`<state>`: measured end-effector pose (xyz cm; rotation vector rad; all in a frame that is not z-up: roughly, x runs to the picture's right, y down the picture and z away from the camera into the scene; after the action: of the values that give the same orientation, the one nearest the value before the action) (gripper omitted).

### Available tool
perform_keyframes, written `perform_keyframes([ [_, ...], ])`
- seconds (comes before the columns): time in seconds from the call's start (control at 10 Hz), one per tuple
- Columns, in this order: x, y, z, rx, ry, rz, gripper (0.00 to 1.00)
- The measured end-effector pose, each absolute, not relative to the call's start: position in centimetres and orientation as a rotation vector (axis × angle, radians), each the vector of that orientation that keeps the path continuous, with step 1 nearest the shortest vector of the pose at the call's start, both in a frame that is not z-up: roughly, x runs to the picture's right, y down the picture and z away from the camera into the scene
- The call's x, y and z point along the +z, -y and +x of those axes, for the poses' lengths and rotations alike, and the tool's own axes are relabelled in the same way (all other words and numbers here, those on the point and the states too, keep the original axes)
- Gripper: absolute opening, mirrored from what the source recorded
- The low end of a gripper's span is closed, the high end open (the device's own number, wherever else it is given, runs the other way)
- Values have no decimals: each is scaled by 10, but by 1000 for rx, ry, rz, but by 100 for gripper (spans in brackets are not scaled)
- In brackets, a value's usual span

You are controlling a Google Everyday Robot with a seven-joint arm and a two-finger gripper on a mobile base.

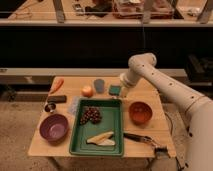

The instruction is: Wipe red bowl with sponge

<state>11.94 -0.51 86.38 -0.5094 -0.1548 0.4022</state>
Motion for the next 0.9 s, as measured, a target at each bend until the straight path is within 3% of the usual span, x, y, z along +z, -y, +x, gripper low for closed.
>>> perform_keyframes([
  [0.4,856,11,158,476,99,-479,0],
  [0.6,844,10,217,524,44,-454,0],
  [0.9,827,-19,276,558,1,-461,0],
])
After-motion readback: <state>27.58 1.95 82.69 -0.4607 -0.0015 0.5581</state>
